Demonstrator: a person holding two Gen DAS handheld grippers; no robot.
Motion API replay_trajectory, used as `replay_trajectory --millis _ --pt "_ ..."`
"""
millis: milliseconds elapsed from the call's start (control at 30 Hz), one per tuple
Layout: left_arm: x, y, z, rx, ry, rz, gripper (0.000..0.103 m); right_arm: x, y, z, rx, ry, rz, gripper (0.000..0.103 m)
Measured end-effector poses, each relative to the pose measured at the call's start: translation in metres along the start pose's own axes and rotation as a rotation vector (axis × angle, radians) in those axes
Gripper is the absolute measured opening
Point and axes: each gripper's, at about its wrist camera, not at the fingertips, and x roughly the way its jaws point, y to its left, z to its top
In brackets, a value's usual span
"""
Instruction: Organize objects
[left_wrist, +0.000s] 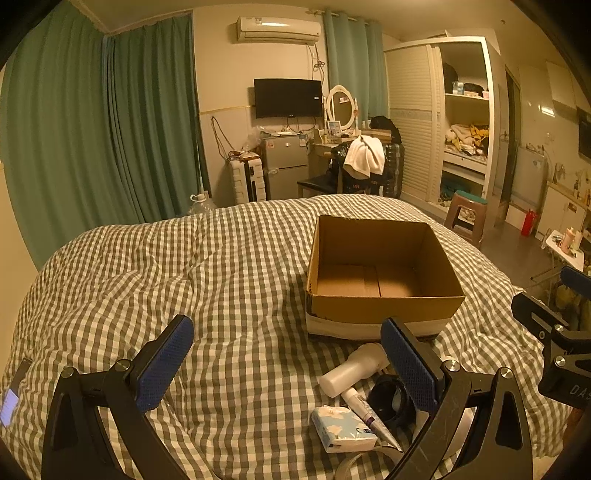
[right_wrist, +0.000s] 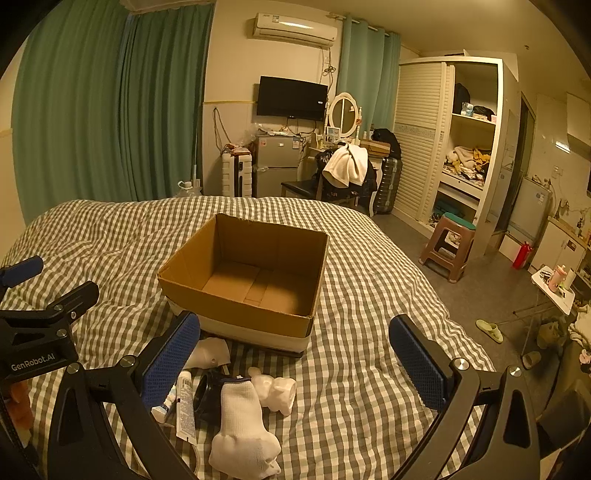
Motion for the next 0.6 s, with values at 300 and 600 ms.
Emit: replay_trajectory --millis 300,600 --pt "0.0 -0.0004 -0.0012 0.0 -0.001 0.002 0.103 0.0006 0.0017 -0.0006 -0.002 0.001 0.002 0.103" --pt "-0.0014 -0.0004 -0.0022 -0.004 0.012 -0.007 0.103 -0.0037 0.0015 0.0009 0.0 -0.009 0.003 0.103"
